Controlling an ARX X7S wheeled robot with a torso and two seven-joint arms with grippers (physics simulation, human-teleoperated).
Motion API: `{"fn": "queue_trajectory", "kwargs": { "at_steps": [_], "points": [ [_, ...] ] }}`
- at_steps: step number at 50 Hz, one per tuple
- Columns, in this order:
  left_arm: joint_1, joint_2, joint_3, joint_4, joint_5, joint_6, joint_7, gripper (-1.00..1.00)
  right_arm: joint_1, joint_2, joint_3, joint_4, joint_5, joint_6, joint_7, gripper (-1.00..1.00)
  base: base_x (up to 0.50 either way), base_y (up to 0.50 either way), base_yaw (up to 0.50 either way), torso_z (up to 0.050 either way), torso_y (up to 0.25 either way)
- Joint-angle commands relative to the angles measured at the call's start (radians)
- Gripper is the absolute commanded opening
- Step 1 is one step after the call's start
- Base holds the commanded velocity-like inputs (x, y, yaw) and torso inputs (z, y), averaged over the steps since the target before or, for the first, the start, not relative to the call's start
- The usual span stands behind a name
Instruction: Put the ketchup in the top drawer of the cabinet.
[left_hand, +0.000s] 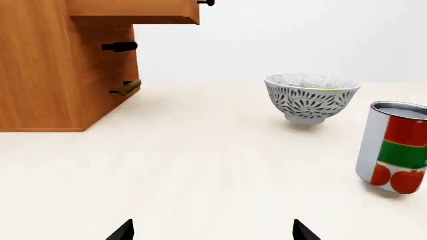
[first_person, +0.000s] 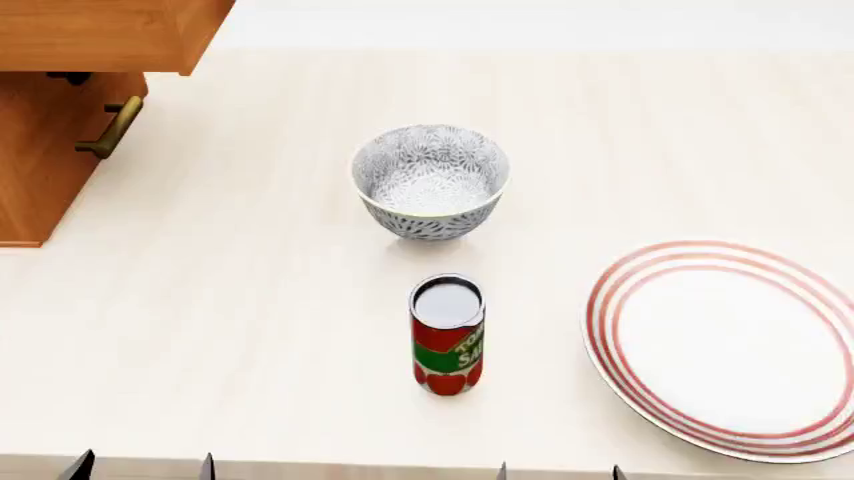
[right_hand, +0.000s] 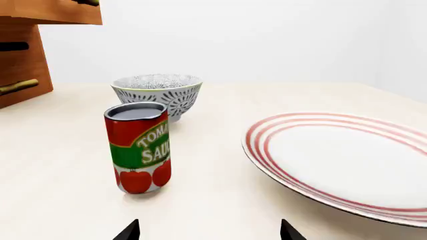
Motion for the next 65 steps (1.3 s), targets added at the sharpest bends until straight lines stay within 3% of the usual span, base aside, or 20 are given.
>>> {"fn": "queue_trajectory", "kwargs": {
  "at_steps": [1,23,31,65],
  "points": [
    [0.002,-0.033,0.039,0.001,-0.033,0.002,-0.039,1.00,0.000,0.045,-0.054,0.007,0.045,-0.009,0.054,1.00,0.00,0.00,0.00,0.000,0.000],
    [-0.116,-0.106,0.039,0.637,-0.054,-0.534,-0.115,1.00,0.189,0.128,-0.081,-0.547,0.043,0.500,0.102,1.00,0.00,0.00,0.00,0.000,0.000],
    [-0.123,-0.113,0.025,0.722,-0.073,-0.572,-0.133,1.00,0.201,0.136,-0.086,-0.637,0.085,0.529,0.080,1.00,0.03,0.00,0.00,0.000,0.000],
    [-0.147,-0.139,0.041,0.667,-0.108,-0.535,-0.166,1.00,0.279,0.153,-0.109,-0.609,0.097,0.613,0.123,1.00,0.50,0.00,0.00,0.000,0.000]
  ]
}}
